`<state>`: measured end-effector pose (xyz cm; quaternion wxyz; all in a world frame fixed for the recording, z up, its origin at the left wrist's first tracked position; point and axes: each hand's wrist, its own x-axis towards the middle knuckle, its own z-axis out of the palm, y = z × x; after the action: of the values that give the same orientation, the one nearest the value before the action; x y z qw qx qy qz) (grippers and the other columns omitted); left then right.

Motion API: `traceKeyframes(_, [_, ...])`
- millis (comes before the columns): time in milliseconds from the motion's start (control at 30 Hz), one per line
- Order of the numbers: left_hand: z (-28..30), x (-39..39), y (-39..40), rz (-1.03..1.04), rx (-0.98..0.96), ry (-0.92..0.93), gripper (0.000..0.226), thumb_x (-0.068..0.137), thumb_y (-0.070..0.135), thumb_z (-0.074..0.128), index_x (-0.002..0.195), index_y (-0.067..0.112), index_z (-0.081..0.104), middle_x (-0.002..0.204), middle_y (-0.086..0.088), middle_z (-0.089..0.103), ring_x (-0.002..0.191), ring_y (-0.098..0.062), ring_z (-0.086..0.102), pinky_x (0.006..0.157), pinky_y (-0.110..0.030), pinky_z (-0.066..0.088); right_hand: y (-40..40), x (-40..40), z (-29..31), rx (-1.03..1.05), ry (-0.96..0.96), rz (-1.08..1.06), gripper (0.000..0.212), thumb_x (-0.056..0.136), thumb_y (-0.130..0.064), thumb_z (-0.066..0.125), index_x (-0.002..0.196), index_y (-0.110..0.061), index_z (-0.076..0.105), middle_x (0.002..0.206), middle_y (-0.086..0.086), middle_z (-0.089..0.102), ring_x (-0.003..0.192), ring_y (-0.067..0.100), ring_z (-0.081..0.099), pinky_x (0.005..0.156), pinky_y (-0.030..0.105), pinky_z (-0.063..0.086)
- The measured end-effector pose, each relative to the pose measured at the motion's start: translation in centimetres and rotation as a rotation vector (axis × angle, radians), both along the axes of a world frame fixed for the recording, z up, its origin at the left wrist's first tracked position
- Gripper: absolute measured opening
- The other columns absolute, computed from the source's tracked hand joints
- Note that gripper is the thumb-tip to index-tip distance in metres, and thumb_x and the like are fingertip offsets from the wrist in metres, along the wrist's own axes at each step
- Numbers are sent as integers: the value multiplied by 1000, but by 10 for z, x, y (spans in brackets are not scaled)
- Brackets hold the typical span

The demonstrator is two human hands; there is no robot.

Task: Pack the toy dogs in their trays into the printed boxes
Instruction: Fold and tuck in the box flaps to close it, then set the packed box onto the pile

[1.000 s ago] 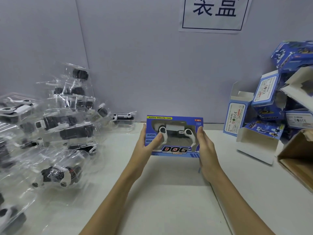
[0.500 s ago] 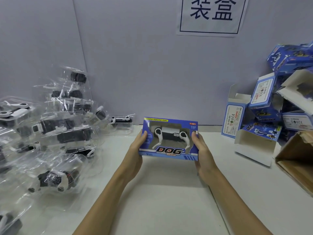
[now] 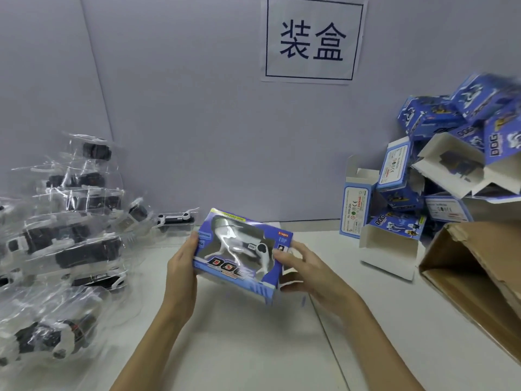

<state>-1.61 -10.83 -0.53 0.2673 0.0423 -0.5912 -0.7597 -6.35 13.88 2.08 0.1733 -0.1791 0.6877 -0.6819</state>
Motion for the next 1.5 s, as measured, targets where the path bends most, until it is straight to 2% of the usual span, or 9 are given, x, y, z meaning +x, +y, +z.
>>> traceKeyframes(133, [2, 4, -6, -2, 98, 67, 65, 103, 67, 32, 138, 22, 65, 127, -4, 73, 116, -26, 68, 104, -43, 45, 10, 4, 19, -188, 44, -74, 53, 82, -40, 78, 123, -7, 69, 108, 20, 75, 81, 27, 72, 67, 28, 59])
traceKeyframes(267, [0, -1, 2, -38, 116, 55, 66, 102, 68, 33, 135, 21, 65, 133, -9, 68, 117, -34, 67, 98, -54, 50, 25, 1, 38, -767, 194, -436, 61, 81, -32, 84, 133, -8, 61, 112, 16, 72, 87, 22, 71, 75, 30, 62])
traceKeyframes(433, [0, -4, 15, -91, -7, -13, 66, 104, 60, 32, 121, 10, 72, 126, -12, 71, 108, -36, 67, 89, -53, 52, 61, -7, 45, -1206, 415, -893, 81, 81, -40, 86, 145, -21, 39, 145, 3, 60, 129, 19, 65, 97, 31, 58])
traceKeyframes(700, [-2, -3, 17, -131, -84, -54, 68, 101, 63, 36, 115, 8, 74, 121, -4, 74, 104, -35, 68, 85, -51, 54, 60, -72, 2, 33, 196, -999, 35, 99, -10, 65, 133, -11, 60, 145, 11, 57, 128, 28, 58, 102, 38, 50])
traceKeyframes(867, [-5, -4, 18, -153, -116, -82, 66, 99, 65, 38, 108, 12, 78, 120, -3, 75, 102, -35, 68, 83, -49, 55, 70, -115, -21, 612, 200, -813, 51, 101, -11, 53, 152, -18, 50, 158, 18, 35, 139, 35, 43, 109, 36, 40])
traceKeyframes(1133, [-1, -8, 25, -194, -200, -113, 63, 100, 64, 37, 100, 19, 81, 117, -3, 75, 97, -29, 70, 82, -43, 58, 82, -131, -43, 1060, 317, -789, 69, 98, -6, 55, 158, 6, 23, 153, 20, 42, 138, 35, 45, 109, 41, 44])
traceKeyframes(1300, [-2, -5, 27, -200, -241, -125, 51, 104, 55, 43, 99, 23, 82, 115, 1, 76, 97, -26, 70, 79, -39, 59, 37, -98, -17, 1188, 334, -745, 47, 100, -13, 59, 142, 3, 49, 138, 17, 59, 123, 32, 62, 94, 37, 51])
traceKeyframes(1400, [-7, -4, 26, -148, -429, -88, 22, 105, 21, 59, 104, 34, 78, 117, 7, 72, 99, -21, 68, 77, -30, 59, 13, -69, 12, 1170, 419, -663, 24, 97, -8, 57, 119, -3, 65, 122, 17, 68, 106, 34, 64, 75, 34, 47])
traceKeyframes(1500, [-21, -3, 32, -131, -793, -72, 64, 93, -2, 62, 134, 47, 54, 133, 13, 52, 109, -7, 60, 84, -19, 53, -10, -33, 25, 1057, 594, -635, 18, 100, -11, 52, 103, -5, 69, 108, 17, 71, 101, 37, 65, 70, 33, 39])
